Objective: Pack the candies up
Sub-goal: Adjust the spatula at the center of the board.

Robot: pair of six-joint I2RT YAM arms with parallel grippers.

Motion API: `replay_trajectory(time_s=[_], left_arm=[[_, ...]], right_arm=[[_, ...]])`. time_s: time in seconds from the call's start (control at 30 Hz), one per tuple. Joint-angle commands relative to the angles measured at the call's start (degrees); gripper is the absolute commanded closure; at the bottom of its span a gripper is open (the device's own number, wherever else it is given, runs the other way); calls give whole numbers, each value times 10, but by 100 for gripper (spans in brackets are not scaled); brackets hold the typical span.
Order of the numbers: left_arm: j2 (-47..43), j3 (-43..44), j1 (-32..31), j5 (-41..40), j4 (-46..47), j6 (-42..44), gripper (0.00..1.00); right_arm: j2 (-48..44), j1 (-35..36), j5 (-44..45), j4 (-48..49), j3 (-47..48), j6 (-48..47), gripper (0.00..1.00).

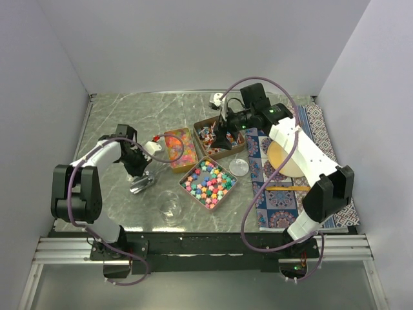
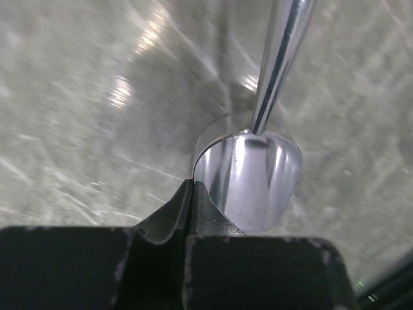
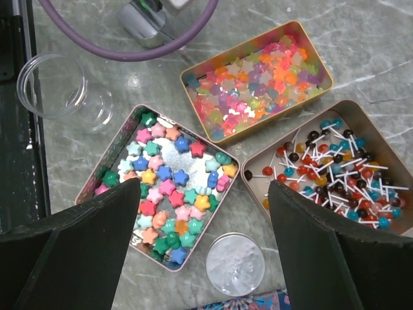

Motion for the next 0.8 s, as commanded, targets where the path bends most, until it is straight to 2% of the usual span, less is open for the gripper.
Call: replay_trajectory(time_s=[0.0, 0.03, 0.17, 0.27, 0.37, 0.5, 0.63, 0.77], left_arm=[[-13, -2, -5, -3, 74, -11, 92], [-18, -9, -5, -3, 81, -14, 89], [-72, -88, 13, 6, 150, -31, 66], [-134, -144, 35, 44, 206, -27, 57], [-139, -159, 36, 46, 250, -55, 54], [-85, -124, 38, 72, 230, -82, 55], [-55, -118, 39, 58, 239, -99, 60], [-32, -90, 78, 43, 220, -144, 60]], right_arm=[[-36, 3, 13, 24, -6, 11, 13], [-35, 3, 15, 24, -6, 12, 13], [-31, 3, 22, 27, -2, 20, 12], [-28, 3, 27, 28, 2, 23, 12], [-22, 3, 31, 25, 6, 27, 11], [-21, 4, 35, 27, 7, 34, 10], [-21, 5, 45, 24, 3, 31, 10], [-22, 3, 53, 29, 2, 31, 9]])
